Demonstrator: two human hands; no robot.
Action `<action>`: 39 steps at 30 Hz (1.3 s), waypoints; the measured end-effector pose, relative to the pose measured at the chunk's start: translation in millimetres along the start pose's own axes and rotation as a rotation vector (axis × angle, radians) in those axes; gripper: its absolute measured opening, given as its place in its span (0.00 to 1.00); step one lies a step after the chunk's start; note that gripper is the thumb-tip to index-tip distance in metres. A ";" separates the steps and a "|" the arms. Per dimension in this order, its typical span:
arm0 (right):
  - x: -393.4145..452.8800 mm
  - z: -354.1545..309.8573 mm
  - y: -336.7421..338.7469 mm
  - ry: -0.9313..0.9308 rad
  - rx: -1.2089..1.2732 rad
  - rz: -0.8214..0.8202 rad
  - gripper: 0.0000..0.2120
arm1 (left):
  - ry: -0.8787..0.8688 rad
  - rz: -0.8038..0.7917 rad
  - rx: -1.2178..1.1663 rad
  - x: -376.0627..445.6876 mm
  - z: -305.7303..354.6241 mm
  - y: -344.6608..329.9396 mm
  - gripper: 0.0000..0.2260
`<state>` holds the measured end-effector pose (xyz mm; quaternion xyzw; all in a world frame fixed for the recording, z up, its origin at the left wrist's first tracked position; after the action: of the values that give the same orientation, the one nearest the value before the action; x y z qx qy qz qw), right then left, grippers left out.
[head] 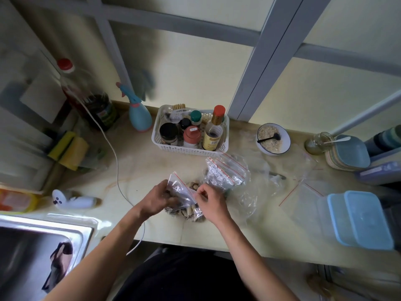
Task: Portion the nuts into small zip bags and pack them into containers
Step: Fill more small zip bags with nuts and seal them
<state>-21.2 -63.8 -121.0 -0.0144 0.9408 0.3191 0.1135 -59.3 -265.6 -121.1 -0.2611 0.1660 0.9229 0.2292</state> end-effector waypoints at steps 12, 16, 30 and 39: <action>53.1 -66.4 14.1 0.019 0.174 -0.168 0.11 | -0.147 0.096 -0.237 25.4 31.5 33.2 0.16; 79.4 -67.4 16.1 0.078 0.039 -0.071 0.19 | -0.176 0.153 -0.279 49.0 51.3 41.9 0.14; 106.8 -26.2 9.8 -0.204 0.004 0.234 0.25 | 0.200 0.722 0.150 92.8 39.0 1.4 0.46; 78.9 -27.5 20.9 -0.227 0.095 0.288 0.25 | 0.151 0.797 0.207 46.2 57.5 -13.6 0.29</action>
<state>-105.7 -60.2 -105.0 0.1619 0.9284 0.2866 0.1725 -110.7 -214.1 -102.9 -0.2191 0.3623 0.8960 -0.1336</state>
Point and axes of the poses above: each hand's wrist, its own x-axis towards the middle knuckle, its own y-axis out of the back of the hand, z = x × y, the point moved 3 cm from there along x, towards the middle knuckle, and after that the axes turned 3 degrees about y, right-handed, at the moved point
